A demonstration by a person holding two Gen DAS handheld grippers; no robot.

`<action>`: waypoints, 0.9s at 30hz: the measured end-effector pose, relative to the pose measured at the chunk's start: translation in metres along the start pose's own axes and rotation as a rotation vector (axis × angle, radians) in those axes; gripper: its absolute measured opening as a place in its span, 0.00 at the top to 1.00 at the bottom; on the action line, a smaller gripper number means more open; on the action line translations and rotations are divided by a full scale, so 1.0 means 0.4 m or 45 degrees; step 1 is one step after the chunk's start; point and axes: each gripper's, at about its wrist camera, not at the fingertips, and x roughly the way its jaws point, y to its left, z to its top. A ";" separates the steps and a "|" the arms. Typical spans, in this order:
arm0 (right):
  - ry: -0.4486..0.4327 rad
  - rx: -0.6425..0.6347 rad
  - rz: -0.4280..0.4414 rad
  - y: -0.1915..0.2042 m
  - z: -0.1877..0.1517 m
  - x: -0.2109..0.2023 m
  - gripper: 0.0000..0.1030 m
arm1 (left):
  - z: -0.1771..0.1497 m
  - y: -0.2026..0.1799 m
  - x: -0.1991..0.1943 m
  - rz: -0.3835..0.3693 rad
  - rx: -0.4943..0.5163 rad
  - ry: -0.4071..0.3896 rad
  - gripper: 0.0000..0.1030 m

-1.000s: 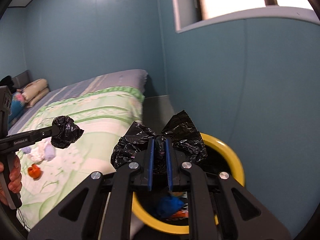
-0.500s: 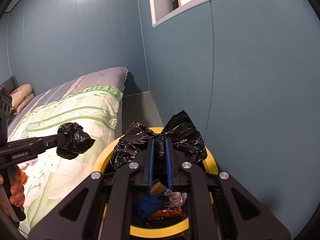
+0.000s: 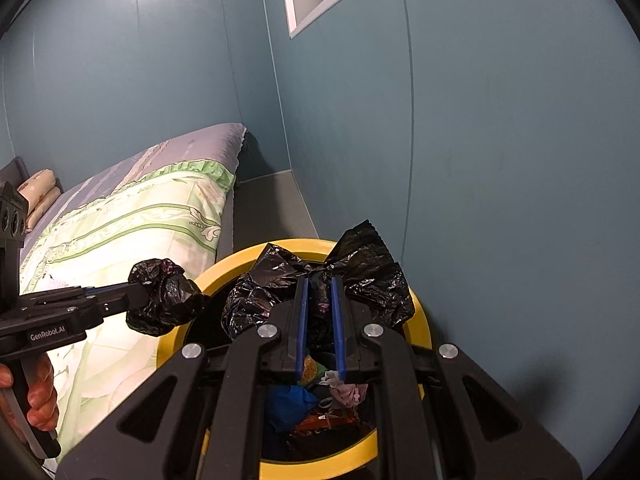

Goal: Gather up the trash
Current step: 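Open both tools over the yellow bin, dropping the black bags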

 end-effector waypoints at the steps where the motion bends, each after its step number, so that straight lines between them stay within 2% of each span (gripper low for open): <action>1: 0.003 0.001 -0.001 0.002 0.001 0.006 0.90 | 0.002 -0.001 0.011 -0.003 0.001 0.007 0.79; 21: 0.017 0.025 -0.020 -0.018 -0.008 0.084 0.89 | 0.018 -0.011 0.118 -0.037 -0.008 0.080 0.77; 23: 0.013 0.030 -0.026 -0.021 -0.013 0.084 0.89 | 0.016 -0.017 0.116 -0.036 -0.014 0.081 0.73; 25: 0.018 0.032 -0.033 -0.023 -0.013 0.087 0.86 | 0.015 -0.016 0.113 -0.036 -0.027 0.077 0.65; 27: 0.020 0.039 -0.039 -0.026 -0.015 0.088 0.75 | 0.016 -0.015 0.109 -0.028 -0.036 0.063 0.57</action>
